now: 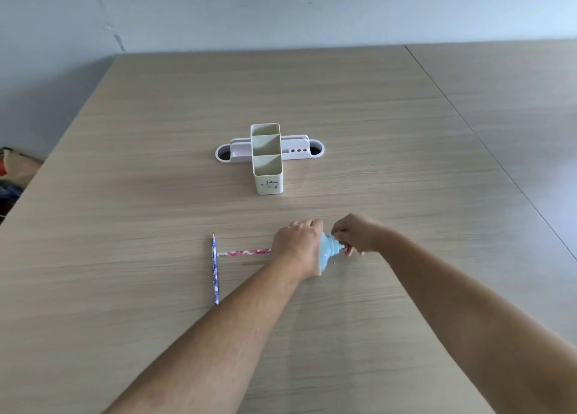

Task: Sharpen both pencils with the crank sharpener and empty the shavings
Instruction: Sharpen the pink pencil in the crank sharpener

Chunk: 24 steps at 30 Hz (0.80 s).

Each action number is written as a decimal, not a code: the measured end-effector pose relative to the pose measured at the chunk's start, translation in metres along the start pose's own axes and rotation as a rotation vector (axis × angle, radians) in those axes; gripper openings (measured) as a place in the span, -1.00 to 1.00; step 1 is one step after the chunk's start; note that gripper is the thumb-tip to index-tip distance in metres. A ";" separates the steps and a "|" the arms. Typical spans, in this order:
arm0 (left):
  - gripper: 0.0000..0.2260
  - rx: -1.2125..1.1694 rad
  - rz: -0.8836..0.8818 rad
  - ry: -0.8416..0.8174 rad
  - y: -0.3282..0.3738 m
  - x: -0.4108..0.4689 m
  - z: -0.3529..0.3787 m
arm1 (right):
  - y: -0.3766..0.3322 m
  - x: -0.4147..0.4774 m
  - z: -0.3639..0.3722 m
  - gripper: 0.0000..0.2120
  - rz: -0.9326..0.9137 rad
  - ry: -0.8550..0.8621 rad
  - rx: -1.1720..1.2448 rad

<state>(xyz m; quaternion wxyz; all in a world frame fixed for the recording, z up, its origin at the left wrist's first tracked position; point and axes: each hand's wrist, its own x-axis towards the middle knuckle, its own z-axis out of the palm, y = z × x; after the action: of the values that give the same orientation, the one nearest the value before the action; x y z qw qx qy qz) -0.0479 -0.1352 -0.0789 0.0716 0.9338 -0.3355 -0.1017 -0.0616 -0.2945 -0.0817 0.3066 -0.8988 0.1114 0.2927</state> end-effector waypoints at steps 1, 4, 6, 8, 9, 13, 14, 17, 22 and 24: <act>-0.49 -0.005 -0.005 0.002 0.000 0.000 0.000 | 0.004 -0.003 0.009 -0.76 0.031 -0.066 -0.046; -0.49 -0.002 -0.009 0.002 0.000 0.000 0.000 | 0.009 -0.026 0.010 -0.74 -0.003 -0.338 -0.139; -0.52 -0.002 -0.001 0.014 0.000 -0.001 0.001 | 0.007 -0.042 -0.012 -0.73 -0.067 -0.401 -0.031; -0.53 0.009 0.020 0.039 -0.001 -0.002 0.002 | 0.001 -0.044 -0.038 -0.73 -0.117 -0.284 0.061; -0.51 0.016 0.029 0.043 -0.001 -0.002 0.001 | -0.001 -0.038 -0.045 -0.73 -0.132 -0.188 0.062; -0.45 0.026 0.028 0.018 -0.001 -0.001 0.001 | -0.005 -0.005 -0.021 -0.79 -0.092 0.070 -0.023; -0.47 0.014 0.015 0.016 -0.001 0.000 0.001 | 0.000 -0.002 -0.006 -0.78 -0.054 0.047 -0.027; -0.49 0.004 -0.006 0.021 -0.001 0.001 0.004 | 0.022 -0.010 0.023 -0.76 0.038 -0.126 0.029; -0.47 0.033 -0.011 -0.003 -0.001 0.002 0.003 | 0.034 -0.030 0.036 -0.76 0.028 -0.139 0.177; -0.42 0.037 -0.019 -0.037 0.000 0.001 0.002 | 0.033 -0.032 0.036 -0.82 0.022 -0.105 0.201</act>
<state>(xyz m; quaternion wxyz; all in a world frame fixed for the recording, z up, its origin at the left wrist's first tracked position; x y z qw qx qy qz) -0.0473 -0.1357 -0.0812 0.0470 0.9360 -0.3299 -0.1134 -0.1166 -0.2976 -0.1015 0.3973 -0.8457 0.1338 0.3302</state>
